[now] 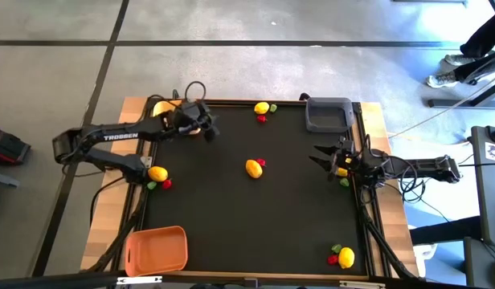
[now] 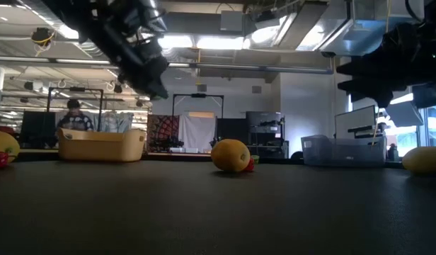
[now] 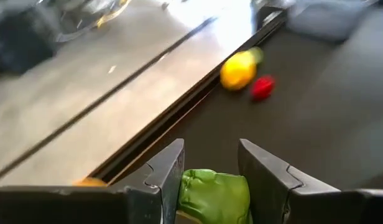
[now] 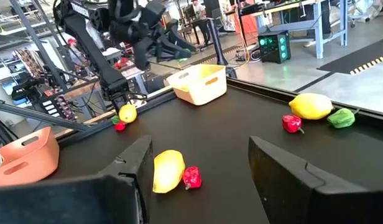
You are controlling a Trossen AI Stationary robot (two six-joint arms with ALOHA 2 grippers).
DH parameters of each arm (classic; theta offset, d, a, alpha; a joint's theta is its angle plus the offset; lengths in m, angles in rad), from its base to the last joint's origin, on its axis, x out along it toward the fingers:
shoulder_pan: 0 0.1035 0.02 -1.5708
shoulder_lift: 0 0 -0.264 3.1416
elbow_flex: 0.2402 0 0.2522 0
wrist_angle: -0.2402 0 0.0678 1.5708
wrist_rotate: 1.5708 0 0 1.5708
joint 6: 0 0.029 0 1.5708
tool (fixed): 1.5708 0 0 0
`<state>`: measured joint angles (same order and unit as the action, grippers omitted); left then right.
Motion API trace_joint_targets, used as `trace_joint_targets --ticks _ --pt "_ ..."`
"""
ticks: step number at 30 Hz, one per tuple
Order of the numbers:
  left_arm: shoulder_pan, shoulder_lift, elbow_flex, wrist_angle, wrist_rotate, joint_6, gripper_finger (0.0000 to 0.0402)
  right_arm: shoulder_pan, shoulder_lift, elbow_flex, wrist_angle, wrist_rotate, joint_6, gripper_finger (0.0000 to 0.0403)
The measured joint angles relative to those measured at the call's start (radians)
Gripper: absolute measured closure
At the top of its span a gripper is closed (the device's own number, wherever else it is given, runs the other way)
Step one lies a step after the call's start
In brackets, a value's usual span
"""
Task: Sort produce into baskets
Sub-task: Put the green bell pepper into the yellow bin, then put the yellow lemon into the black bin
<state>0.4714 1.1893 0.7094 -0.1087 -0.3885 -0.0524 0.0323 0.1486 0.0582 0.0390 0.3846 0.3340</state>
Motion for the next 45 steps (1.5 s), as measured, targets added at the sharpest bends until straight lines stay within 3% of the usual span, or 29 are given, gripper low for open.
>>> trace_joint_targets --ticks 13,29,38,45 --pt "0.173 0.000 0.000 -0.156 -0.002 -0.012 0.0263 0.000 0.000 0.000 -0.060 0.026 0.002 0.0201" --pt "0.296 0.001 0.000 -0.199 -0.002 -0.065 0.0262 0.000 0.000 0.000 -0.065 0.027 0.002 0.0201" --pt "0.309 0.001 0.000 -0.218 -0.001 -0.065 0.0207 0.000 0.000 0.000 -0.065 0.027 0.002 0.0201" --pt "0.300 0.001 0.000 -0.220 0.012 -0.070 0.0194 0.000 0.000 0.000 -0.064 0.027 0.002 0.0201"
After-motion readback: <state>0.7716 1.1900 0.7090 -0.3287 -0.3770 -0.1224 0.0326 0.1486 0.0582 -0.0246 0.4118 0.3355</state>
